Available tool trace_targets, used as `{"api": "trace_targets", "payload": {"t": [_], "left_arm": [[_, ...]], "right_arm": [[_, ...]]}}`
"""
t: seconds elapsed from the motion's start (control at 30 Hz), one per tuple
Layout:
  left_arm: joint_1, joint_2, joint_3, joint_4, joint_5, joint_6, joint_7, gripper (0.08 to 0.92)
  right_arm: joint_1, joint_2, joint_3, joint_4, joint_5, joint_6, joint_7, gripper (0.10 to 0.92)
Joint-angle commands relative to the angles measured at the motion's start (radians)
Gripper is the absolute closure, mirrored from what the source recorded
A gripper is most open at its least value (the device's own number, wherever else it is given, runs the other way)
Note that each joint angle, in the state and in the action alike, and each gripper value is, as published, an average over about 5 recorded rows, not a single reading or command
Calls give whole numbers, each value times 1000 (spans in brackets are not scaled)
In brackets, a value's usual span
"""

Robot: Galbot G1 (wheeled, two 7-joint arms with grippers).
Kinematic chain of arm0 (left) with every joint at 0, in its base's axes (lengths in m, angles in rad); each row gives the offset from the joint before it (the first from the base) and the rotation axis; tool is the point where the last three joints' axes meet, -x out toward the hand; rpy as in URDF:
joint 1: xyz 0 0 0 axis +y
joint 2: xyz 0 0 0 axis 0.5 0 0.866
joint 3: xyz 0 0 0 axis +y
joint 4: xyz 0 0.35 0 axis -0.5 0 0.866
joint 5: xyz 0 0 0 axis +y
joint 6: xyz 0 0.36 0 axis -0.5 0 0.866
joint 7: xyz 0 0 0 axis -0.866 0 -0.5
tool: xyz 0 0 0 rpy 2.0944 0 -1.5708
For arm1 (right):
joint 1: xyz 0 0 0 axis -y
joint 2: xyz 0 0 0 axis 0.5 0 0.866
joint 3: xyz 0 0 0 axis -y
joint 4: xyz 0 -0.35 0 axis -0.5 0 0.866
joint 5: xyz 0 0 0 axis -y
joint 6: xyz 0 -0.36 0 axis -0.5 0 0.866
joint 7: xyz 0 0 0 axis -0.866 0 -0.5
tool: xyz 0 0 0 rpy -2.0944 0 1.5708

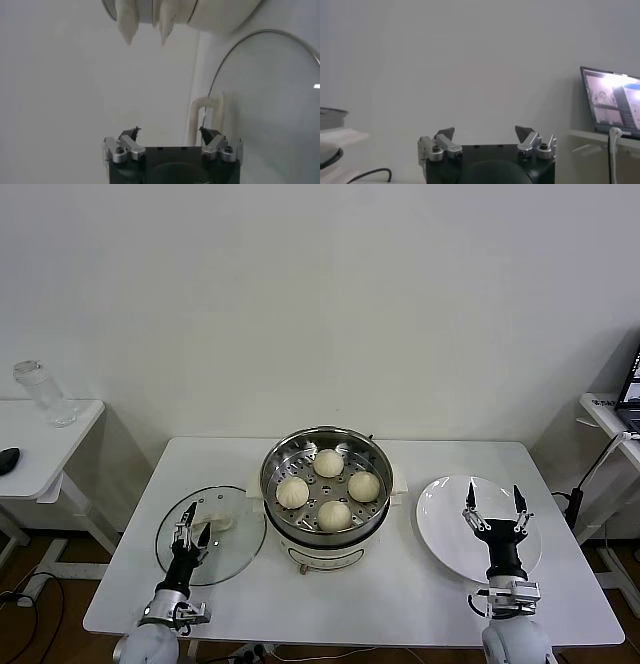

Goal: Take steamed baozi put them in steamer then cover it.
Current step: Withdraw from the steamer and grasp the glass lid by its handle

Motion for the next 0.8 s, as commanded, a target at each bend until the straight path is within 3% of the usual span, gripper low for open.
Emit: {"api": "trace_targets", "payload": {"t": [0.03,0.63,0.8], "left_arm": [[-54,-11,11,44,-3,15,1,177],[-106,-35,19,89,3,47,27,177],[-103,-32,18,96,4,49,32,269]], "right_arm": [[-8,5,5,1,-9,2,-2,203],[-1,-7,0,-3,-18,4,2,203],[8,-13,1,0,-18,1,6,203]]}}
